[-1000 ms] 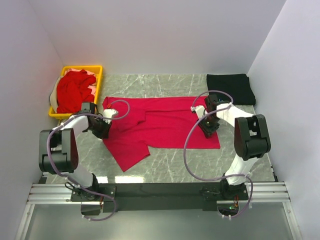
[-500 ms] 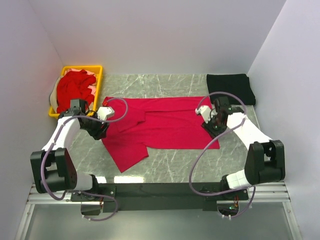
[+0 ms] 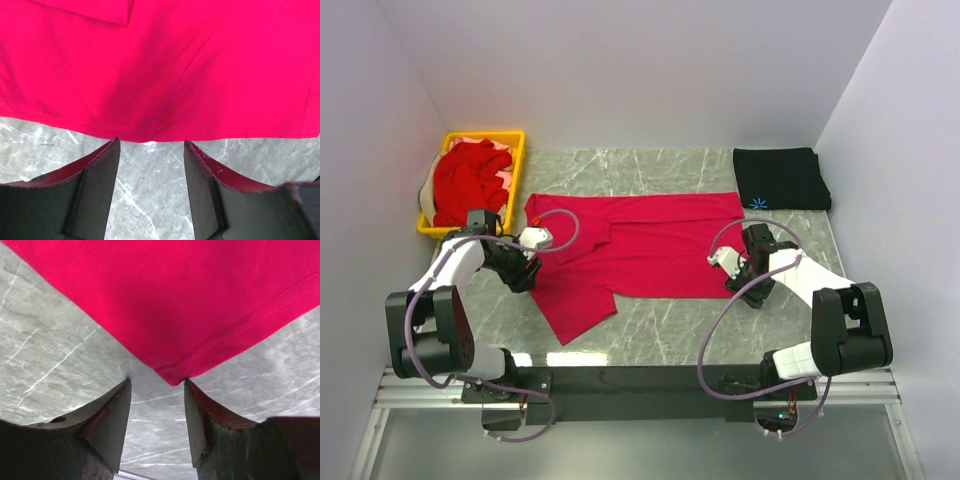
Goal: Fold and stack the t-shirts
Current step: Fold the tshirt
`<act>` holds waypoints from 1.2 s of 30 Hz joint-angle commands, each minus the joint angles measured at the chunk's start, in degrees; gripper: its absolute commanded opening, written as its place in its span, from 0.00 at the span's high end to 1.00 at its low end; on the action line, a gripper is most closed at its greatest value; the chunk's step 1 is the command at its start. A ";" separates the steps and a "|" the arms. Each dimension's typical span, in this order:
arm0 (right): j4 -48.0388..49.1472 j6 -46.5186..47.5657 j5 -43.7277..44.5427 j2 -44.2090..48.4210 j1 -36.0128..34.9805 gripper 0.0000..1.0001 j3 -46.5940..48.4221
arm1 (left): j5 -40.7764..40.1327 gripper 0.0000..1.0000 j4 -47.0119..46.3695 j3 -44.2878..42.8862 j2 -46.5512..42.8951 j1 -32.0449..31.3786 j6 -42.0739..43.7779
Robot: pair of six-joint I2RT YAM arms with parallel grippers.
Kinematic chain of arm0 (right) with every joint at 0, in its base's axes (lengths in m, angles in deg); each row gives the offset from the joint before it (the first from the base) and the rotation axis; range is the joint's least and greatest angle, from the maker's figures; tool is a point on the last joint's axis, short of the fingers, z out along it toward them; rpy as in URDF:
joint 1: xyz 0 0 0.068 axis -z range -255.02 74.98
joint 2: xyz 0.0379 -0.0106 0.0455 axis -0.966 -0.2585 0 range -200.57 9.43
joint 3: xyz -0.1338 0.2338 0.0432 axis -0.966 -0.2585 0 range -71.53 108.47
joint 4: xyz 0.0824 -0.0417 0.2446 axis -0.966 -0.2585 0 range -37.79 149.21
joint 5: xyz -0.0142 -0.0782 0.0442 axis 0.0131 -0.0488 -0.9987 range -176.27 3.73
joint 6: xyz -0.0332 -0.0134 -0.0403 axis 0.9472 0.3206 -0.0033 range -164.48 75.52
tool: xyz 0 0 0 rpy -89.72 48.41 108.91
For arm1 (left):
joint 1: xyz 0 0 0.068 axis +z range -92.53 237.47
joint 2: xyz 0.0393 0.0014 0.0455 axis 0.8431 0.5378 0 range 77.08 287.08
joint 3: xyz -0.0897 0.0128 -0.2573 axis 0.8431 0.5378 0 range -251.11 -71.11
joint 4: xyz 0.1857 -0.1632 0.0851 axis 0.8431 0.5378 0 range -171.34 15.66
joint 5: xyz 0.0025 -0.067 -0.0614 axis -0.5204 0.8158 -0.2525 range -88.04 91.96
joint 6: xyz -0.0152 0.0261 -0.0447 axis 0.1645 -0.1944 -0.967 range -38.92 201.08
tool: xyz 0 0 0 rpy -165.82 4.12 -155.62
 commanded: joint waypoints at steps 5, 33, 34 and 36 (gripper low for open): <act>4.55 1.94 0.77 2.78 -1.00 0.50 -0.04 | -0.86 0.40 -1.40 1.42 0.94 -0.12 3.35; 4.02 3.70 -0.99 -5.03 -2.85 1.00 -0.13 | -10.09 0.43 -14.84 11.52 0.84 -7.33 2.04; 3.76 3.70 -0.99 -4.94 -2.93 1.00 -0.13 | -10.70 0.45 -15.20 11.70 1.29 -7.33 2.56; 3.50 3.87 -0.81 -4.41 -2.85 1.00 -0.30 | -12.29 0.61 -14.50 12.23 2.08 -8.91 3.44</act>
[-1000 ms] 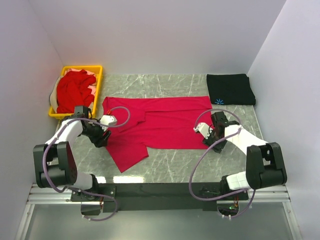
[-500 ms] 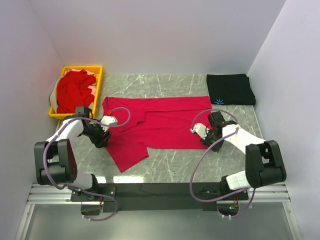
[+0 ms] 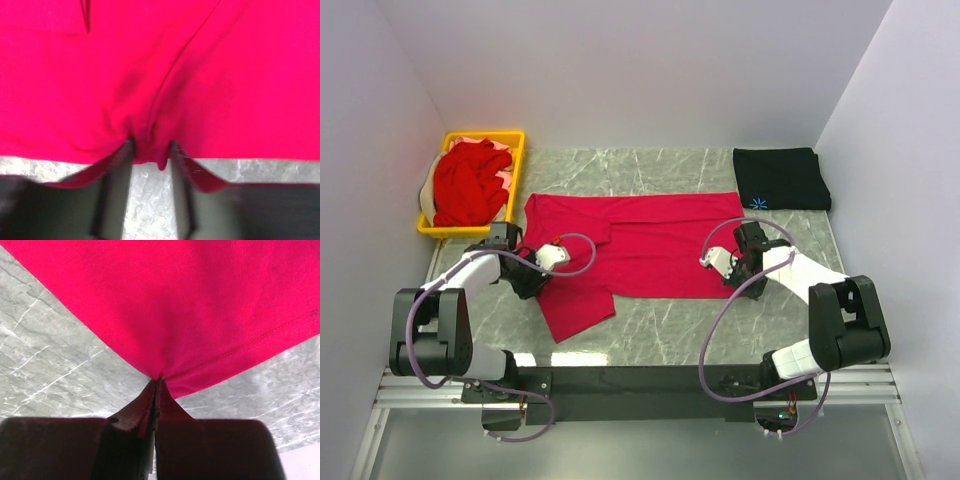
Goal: Fold and stack the t-shirts
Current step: Fold the tshirt
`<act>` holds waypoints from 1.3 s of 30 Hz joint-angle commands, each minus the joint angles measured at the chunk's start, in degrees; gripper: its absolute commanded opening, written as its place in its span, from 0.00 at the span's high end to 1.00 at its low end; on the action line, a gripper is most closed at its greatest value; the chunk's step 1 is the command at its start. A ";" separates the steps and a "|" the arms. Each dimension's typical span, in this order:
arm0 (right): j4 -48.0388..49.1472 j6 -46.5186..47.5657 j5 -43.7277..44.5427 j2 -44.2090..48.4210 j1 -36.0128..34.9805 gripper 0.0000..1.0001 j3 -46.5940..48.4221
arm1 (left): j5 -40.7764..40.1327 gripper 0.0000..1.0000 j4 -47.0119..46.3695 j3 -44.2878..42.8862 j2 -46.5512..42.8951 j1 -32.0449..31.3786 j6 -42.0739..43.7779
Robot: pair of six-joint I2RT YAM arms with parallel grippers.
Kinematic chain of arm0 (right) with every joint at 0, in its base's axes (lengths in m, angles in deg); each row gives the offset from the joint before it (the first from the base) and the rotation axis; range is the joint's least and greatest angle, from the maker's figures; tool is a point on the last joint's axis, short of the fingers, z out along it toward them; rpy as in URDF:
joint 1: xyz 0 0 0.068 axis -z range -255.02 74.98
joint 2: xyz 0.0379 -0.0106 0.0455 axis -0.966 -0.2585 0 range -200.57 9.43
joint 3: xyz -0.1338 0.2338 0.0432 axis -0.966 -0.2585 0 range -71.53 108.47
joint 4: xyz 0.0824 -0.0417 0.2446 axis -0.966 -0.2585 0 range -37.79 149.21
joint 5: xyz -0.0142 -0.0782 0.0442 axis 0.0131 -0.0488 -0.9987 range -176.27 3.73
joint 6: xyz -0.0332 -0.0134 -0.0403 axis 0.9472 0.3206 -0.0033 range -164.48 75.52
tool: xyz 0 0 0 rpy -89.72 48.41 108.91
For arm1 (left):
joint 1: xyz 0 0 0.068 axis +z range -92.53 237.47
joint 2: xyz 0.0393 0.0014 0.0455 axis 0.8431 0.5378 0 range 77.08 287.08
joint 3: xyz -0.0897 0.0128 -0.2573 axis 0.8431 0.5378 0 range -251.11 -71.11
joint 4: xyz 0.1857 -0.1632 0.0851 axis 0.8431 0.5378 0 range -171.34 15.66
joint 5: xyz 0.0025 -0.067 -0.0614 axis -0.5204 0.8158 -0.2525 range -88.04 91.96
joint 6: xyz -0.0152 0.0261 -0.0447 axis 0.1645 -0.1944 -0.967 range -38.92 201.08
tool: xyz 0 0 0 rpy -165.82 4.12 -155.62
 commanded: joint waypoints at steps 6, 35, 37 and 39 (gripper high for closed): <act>-1.25 0.26 -0.90 1.96 0.30 1.00 -0.85 | -1.94 0.97 7.93 3.61 -4.27 -1.22 6.33; -11.72 2.90 -4.51 -6.19 8.39 1.00 24.80 | 5.80 0.99 19.48 -22.13 1.41 5.46 1.59; -11.46 2.90 -4.24 -9.18 8.48 1.00 26.92 | 6.06 0.99 18.16 -24.24 4.05 5.55 0.27; -11.63 2.73 -4.07 -11.38 8.48 1.00 30.17 | 6.15 0.99 17.46 -25.48 6.42 5.64 -0.35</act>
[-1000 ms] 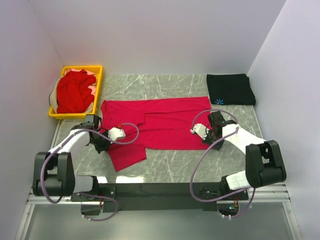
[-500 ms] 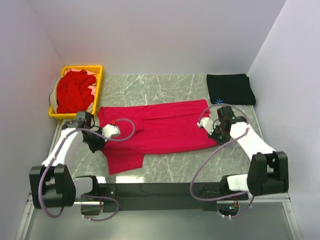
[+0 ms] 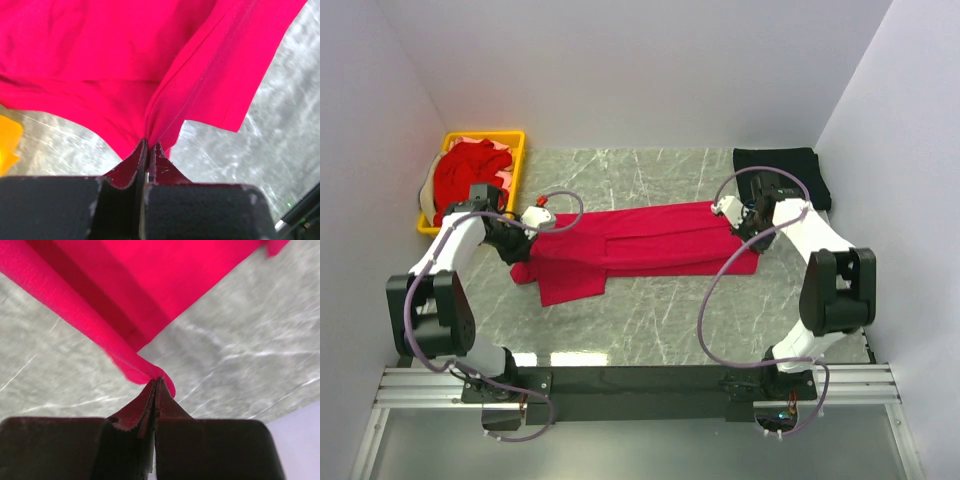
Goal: Fold and stack the t-shirts
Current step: Fold the tshirt
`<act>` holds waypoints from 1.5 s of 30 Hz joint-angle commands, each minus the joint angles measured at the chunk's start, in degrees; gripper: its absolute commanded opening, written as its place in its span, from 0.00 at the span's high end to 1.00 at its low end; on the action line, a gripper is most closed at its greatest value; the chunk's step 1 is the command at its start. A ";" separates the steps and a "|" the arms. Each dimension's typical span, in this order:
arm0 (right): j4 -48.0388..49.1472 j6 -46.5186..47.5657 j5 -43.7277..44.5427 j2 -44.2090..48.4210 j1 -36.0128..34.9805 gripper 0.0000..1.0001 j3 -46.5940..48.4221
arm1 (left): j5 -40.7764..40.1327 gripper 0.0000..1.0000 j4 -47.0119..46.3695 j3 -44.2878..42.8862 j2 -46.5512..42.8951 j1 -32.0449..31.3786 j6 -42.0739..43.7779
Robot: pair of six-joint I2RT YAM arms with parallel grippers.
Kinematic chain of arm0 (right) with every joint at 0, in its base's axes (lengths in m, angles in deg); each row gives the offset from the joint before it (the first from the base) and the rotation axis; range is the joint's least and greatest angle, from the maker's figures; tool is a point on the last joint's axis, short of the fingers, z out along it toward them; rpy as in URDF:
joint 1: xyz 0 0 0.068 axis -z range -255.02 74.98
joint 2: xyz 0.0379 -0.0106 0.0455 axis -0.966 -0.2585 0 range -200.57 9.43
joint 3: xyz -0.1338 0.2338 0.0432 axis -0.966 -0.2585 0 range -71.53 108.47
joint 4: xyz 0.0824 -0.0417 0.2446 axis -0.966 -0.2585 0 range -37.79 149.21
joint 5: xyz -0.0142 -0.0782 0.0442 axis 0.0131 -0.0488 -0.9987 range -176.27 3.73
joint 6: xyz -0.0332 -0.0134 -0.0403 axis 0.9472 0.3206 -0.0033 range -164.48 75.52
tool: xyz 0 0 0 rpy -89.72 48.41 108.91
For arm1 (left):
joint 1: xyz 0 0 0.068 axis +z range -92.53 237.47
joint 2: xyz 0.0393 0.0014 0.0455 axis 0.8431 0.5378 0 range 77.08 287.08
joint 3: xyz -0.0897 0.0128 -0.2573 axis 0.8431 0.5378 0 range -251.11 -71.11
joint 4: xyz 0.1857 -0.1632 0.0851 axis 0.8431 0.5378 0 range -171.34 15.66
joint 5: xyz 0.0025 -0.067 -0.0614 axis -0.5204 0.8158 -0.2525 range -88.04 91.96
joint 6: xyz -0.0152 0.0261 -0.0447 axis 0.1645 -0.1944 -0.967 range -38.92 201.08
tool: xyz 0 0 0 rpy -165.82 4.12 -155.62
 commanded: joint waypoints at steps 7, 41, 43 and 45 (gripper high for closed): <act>-1.61 0.41 0.37 -11.06 0.61 1.00 13.93 | 1.36 0.99 -3.40 -6.73 7.13 0.81 -2.69; -3.89 -11.72 -4.81 -10.63 0.17 0.49 18.60 | -3.64 0.49 -16.14 15.50 -4.38 -15.00 -11.65; -3.98 -11.72 -4.64 -10.37 0.26 0.49 18.25 | -5.04 0.48 -17.98 16.55 -3.50 -16.06 -12.45; -3.81 -11.63 -4.38 -10.01 0.43 0.49 17.72 | -6.28 0.48 -19.04 17.26 -2.45 -17.73 -12.71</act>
